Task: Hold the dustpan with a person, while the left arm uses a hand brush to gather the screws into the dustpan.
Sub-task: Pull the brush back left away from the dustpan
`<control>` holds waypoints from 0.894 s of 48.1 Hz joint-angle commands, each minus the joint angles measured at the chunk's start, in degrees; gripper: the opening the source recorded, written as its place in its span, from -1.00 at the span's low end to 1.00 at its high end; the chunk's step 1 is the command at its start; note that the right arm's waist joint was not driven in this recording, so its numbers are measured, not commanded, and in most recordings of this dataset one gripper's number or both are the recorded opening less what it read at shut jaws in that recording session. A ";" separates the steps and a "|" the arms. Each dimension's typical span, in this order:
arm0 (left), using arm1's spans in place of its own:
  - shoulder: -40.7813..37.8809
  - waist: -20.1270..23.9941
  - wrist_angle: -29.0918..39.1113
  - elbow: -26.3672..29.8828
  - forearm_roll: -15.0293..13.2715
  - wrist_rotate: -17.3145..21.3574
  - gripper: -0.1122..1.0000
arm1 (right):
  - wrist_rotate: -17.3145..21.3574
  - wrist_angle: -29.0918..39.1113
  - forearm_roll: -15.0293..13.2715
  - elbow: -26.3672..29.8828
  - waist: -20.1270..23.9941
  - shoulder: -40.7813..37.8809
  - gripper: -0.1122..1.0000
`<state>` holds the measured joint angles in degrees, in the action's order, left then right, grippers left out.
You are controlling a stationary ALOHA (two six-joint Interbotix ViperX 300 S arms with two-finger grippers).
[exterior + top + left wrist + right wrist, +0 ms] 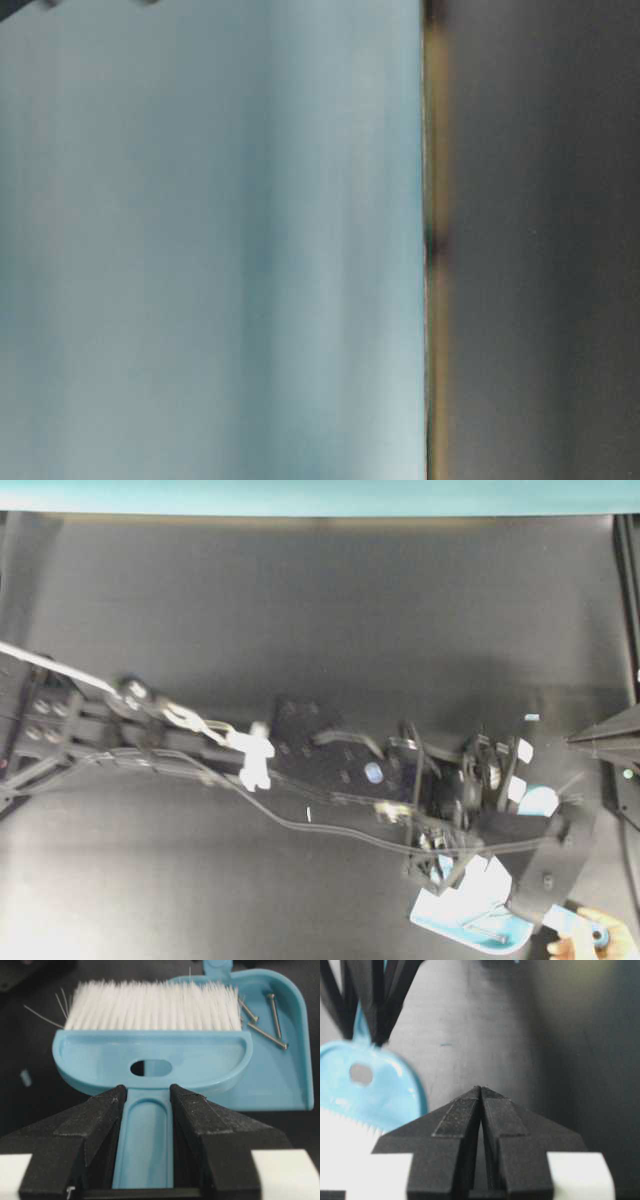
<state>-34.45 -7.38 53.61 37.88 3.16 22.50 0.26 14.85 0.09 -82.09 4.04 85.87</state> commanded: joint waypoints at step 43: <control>46.76 5.71 -32.70 -65.92 0.09 -16.17 -0.25 | -0.35 -0.62 0.18 0.26 0.09 -0.26 -0.80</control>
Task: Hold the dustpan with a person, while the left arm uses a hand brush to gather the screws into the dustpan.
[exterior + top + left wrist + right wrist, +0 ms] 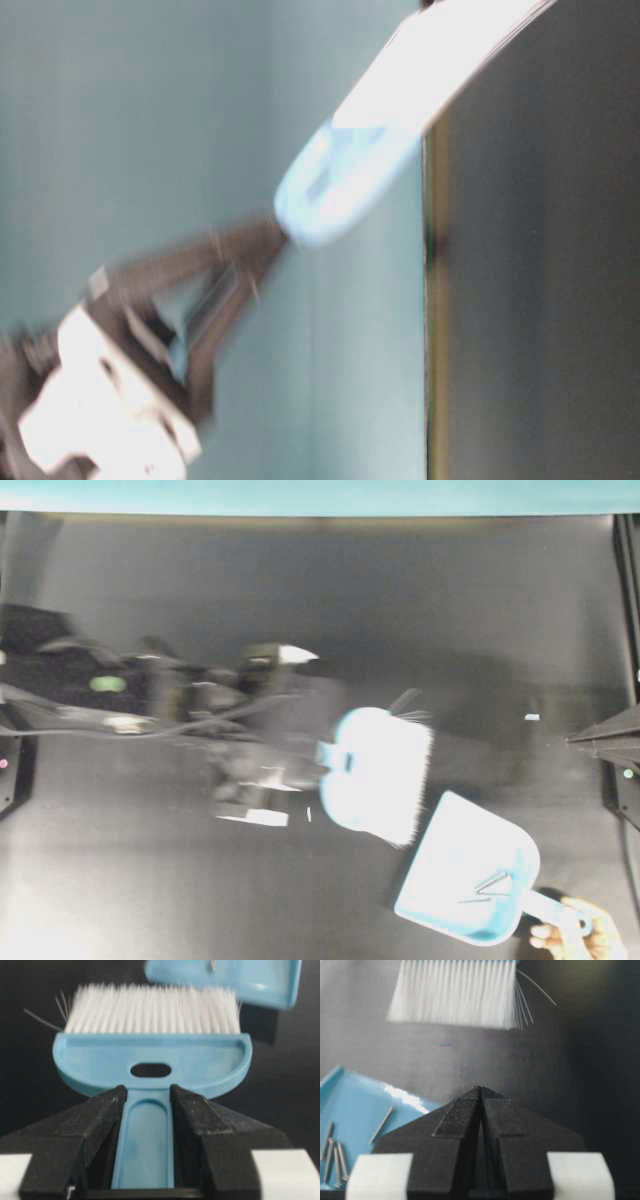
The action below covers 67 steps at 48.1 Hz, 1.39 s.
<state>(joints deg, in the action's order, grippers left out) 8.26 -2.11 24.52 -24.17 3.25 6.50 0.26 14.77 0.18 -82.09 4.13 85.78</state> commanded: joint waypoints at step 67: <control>2.20 -0.70 -25.84 -25.66 0.00 -7.73 -0.25 | -0.35 -0.53 0.00 0.26 0.00 -0.18 -0.80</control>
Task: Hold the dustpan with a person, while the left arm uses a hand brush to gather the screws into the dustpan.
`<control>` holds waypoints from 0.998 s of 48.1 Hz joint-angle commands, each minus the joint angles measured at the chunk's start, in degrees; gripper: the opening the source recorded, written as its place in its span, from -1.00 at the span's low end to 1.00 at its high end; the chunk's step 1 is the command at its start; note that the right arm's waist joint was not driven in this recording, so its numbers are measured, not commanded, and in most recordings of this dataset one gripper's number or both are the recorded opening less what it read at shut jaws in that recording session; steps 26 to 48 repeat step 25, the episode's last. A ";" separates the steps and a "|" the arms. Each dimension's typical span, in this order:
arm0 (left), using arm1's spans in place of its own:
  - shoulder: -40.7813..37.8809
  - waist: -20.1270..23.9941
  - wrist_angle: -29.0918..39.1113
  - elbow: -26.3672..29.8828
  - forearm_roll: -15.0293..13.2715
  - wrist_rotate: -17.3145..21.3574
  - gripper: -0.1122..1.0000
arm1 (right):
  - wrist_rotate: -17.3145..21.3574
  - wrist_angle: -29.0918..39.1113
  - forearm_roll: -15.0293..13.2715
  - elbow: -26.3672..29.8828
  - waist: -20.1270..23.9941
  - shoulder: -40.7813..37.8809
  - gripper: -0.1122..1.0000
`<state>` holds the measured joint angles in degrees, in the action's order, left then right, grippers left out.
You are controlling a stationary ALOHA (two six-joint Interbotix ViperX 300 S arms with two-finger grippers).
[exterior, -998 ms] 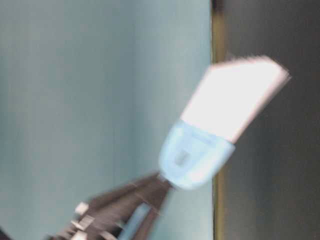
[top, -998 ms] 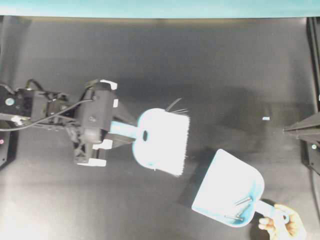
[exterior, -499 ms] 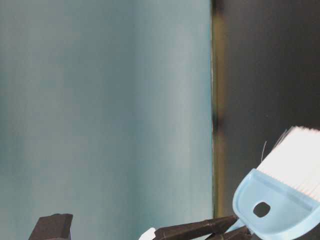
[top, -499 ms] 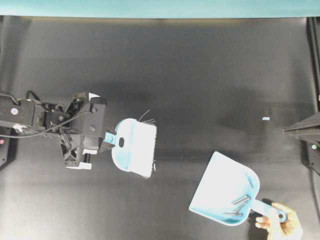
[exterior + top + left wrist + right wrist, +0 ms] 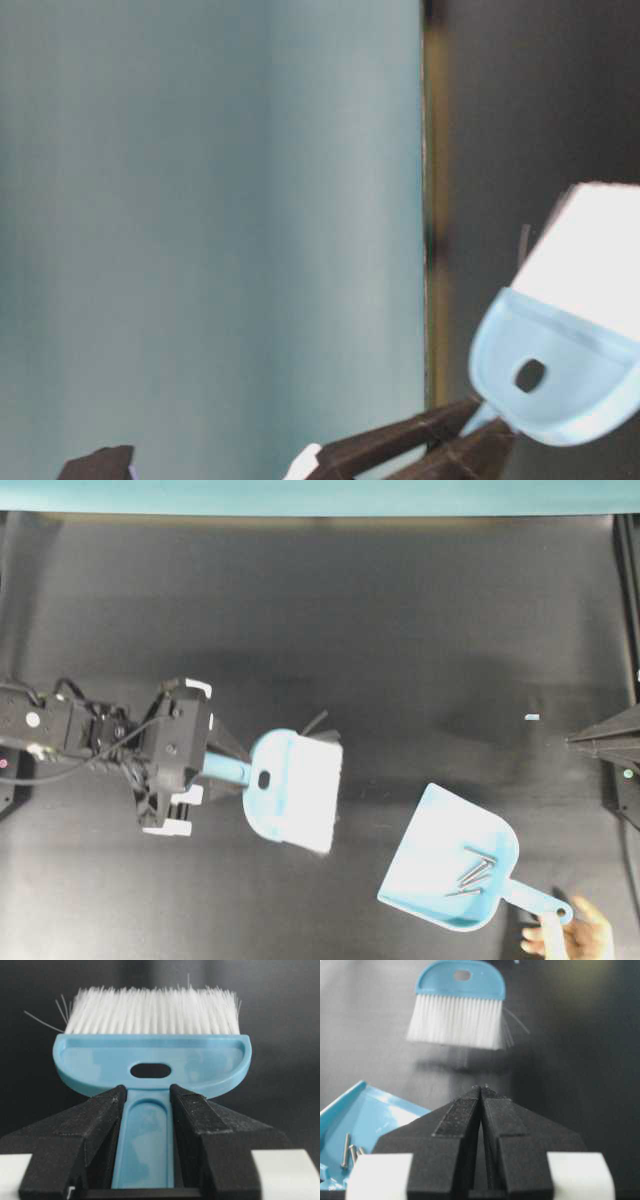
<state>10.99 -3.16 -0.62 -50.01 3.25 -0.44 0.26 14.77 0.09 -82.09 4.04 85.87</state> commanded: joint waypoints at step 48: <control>-9.58 -0.44 -8.79 0.26 0.00 -1.93 -0.25 | -0.35 -0.53 0.09 0.26 0.00 -0.26 -0.80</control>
